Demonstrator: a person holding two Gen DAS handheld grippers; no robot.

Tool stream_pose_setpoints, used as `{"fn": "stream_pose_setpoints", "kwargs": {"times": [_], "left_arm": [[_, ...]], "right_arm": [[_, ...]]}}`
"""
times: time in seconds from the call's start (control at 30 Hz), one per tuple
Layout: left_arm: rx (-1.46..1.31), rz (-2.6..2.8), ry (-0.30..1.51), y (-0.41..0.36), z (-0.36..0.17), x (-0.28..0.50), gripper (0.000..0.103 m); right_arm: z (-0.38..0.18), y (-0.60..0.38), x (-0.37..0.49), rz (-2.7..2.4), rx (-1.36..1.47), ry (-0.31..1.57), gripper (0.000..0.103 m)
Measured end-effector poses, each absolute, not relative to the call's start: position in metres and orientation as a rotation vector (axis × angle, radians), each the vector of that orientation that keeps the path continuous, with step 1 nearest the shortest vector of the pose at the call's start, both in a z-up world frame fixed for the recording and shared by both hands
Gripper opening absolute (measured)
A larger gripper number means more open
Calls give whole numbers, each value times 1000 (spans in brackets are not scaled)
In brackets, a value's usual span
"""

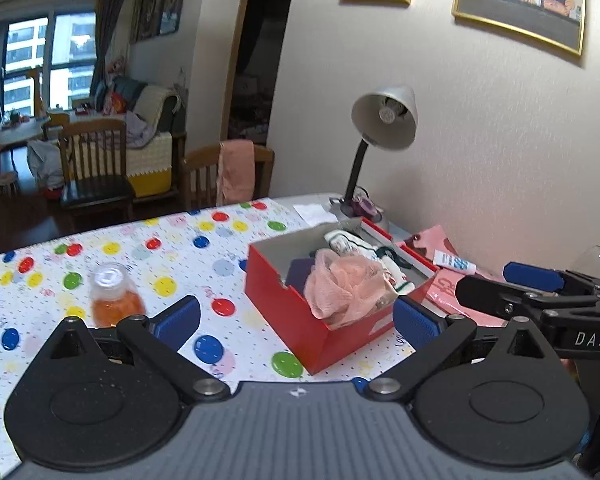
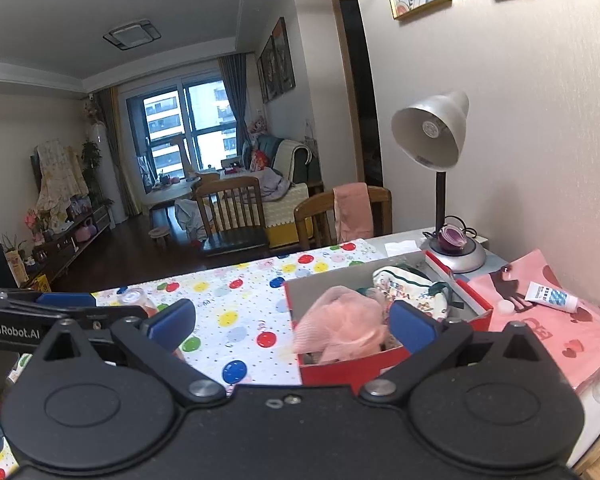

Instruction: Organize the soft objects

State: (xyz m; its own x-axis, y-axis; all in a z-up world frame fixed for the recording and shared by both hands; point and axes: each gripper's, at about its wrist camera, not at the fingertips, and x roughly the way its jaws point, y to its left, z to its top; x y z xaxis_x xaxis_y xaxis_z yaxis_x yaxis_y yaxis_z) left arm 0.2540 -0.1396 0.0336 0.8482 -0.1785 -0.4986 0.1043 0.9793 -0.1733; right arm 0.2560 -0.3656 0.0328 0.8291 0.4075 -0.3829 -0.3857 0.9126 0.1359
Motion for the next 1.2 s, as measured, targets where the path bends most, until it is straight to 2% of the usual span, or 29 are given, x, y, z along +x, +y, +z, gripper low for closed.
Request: {"fn": "stream_pose_setpoints", "kwargs": {"times": [0.57, 1.2], "left_arm": [[-136, -143, 495, -108, 36, 212, 103], [-132, -153, 483, -96, 37, 199, 103]], "right_arm": [[32, -333, 222, 426, 42, 426, 103], [31, -320, 212, 430, 49, 427, 103]]}}
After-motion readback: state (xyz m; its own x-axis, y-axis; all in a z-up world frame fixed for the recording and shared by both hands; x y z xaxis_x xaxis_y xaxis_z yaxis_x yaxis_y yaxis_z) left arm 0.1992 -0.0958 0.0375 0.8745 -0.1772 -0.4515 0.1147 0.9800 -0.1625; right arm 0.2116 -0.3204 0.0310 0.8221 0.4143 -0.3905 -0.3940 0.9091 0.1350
